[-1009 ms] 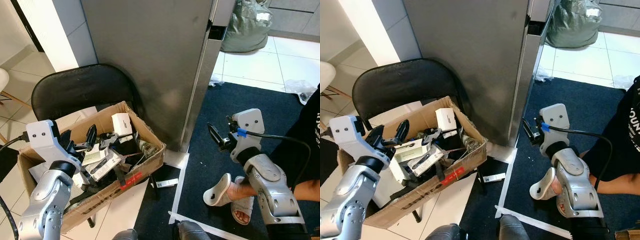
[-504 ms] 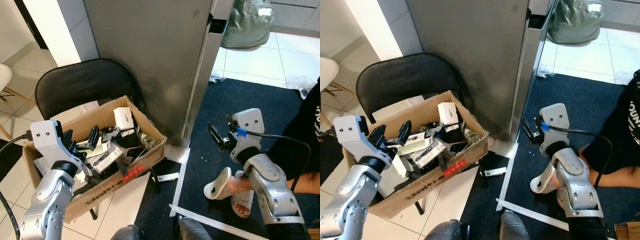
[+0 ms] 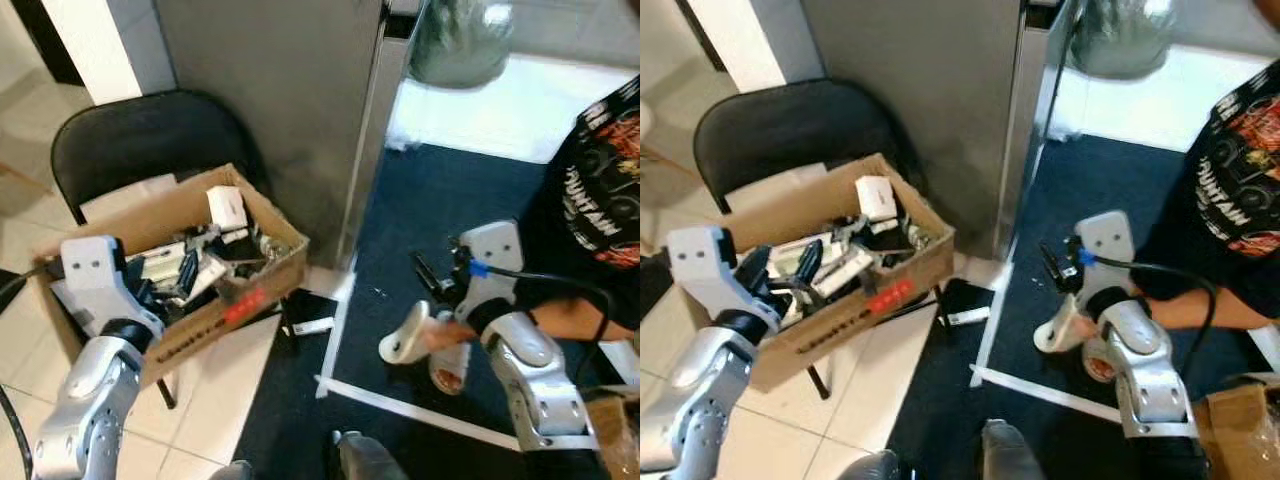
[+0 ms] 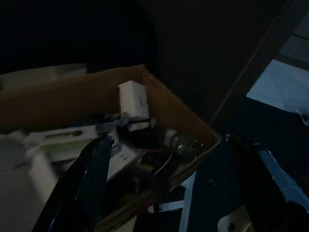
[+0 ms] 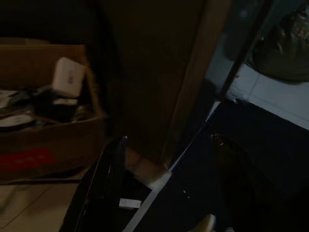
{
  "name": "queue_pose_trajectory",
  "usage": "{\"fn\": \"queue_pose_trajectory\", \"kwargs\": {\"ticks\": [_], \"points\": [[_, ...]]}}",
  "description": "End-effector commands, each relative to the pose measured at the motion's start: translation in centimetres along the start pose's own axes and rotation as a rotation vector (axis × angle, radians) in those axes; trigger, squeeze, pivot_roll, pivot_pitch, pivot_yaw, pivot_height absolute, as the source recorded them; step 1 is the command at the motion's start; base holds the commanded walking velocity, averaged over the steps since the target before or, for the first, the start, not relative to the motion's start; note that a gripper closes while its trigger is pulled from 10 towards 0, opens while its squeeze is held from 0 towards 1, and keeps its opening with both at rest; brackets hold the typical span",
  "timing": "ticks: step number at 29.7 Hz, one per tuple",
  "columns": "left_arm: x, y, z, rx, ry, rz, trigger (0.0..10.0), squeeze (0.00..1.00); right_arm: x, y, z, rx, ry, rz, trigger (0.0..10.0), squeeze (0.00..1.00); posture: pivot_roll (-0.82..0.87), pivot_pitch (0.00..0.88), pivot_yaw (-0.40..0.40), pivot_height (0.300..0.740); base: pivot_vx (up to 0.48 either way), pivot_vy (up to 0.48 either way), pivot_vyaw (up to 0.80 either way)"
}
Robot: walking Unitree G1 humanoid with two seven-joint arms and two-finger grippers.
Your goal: Picking trash to rubbish bin
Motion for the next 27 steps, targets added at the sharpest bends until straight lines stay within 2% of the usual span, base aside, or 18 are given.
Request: {"fn": "queue_pose_trajectory", "kwargs": {"ticks": [1, 27], "points": [[-0.45, 0.38, 0.24, 0.014, 0.025, -0.019, 10.0, 0.00, -0.18, 0.00, 0.03, 0.001, 0.011, -0.006, 10.0, 0.00, -0.12, 0.075, 0.038, 0.740, -0.356, 0.000, 0.00], [-0.39, 0.44, 0.16, 0.013, 0.024, -0.023, 10.0, 0.00, -0.11, -0.04, -0.03, -0.001, 0.008, -0.010, 10.0, 0.00, -0.12, 0.078, 0.041, 0.740, -0.361, 0.000, 0.00]]}}
Point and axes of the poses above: a point about 5 cm out from each wrist's last joint towards the gripper, its own z axis pointing back from the gripper into the wrist, its own x axis along the axis of the wrist's last joint, y = z × x, the point moved 2 cm from there along -z, pointing out of the wrist towards the gripper, and after that the axes turned 13 degrees about -z, right-handed, at the moved point
